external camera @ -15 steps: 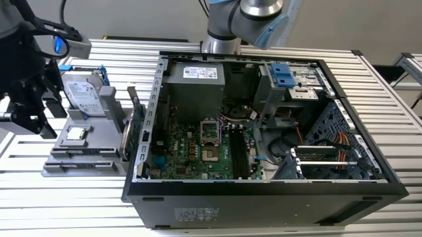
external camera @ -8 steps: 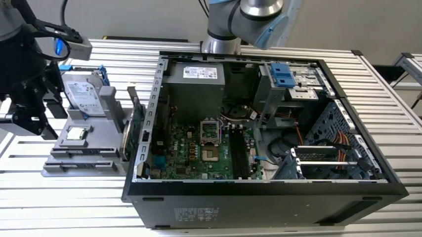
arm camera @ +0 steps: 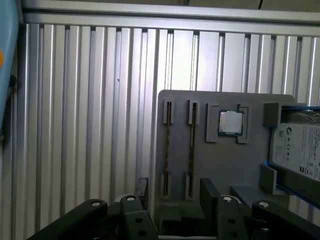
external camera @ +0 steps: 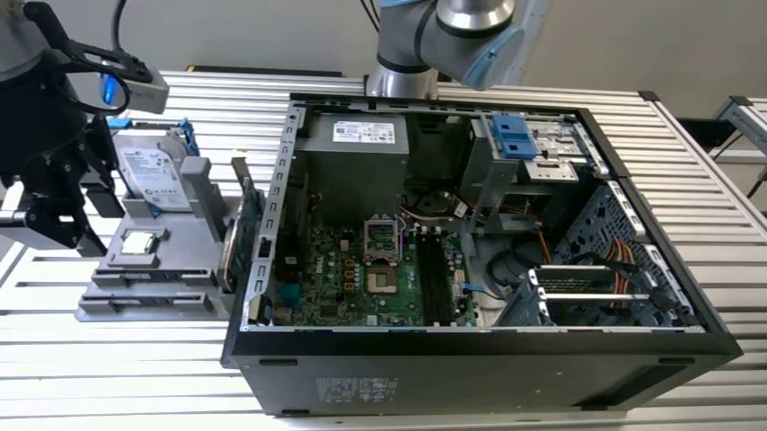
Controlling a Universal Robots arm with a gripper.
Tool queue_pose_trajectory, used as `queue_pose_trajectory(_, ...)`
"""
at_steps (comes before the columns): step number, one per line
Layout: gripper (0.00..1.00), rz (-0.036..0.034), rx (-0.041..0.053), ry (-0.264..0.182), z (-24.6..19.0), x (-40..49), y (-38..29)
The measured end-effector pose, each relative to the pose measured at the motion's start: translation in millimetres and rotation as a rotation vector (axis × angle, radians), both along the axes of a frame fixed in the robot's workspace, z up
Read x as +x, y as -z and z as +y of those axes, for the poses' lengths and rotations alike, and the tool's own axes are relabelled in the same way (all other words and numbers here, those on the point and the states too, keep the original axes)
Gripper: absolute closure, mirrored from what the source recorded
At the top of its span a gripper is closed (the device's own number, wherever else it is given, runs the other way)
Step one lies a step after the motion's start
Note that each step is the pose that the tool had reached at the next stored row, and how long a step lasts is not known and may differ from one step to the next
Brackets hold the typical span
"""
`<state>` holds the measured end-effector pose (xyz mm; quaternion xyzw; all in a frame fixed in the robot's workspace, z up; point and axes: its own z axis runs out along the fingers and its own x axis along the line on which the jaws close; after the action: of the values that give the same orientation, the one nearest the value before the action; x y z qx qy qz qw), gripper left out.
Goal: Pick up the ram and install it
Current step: 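Pick up the ram and move it above insertion slot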
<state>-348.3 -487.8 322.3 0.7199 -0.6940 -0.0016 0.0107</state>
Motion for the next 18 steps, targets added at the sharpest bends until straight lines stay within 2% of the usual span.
queue_pose_trajectory(18, 0.00, 0.0000, 0.0000, 0.000, 0.0, 0.0, 8.4)
